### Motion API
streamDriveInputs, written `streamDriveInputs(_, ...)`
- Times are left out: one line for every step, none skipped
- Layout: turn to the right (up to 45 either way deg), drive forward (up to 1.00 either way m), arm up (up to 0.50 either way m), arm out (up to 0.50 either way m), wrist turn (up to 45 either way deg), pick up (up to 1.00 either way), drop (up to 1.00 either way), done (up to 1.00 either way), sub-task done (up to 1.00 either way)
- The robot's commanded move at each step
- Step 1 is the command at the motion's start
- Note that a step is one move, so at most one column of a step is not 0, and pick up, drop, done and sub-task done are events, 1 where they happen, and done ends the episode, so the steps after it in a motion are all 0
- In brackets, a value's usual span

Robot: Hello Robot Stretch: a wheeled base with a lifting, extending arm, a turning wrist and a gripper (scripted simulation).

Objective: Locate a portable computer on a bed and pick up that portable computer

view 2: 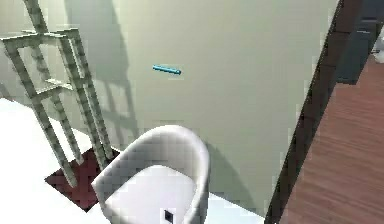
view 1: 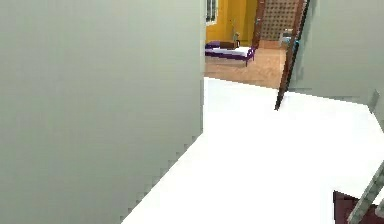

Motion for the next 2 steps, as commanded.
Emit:
streamDriveInputs(15.0,0.0,0.0,0.0,0.0,0.0,0.0,0.0,0.0)
streamDriveInputs(0.0,1.0,0.0,0.0,0.0,0.0,0.0,0.0,0.0)
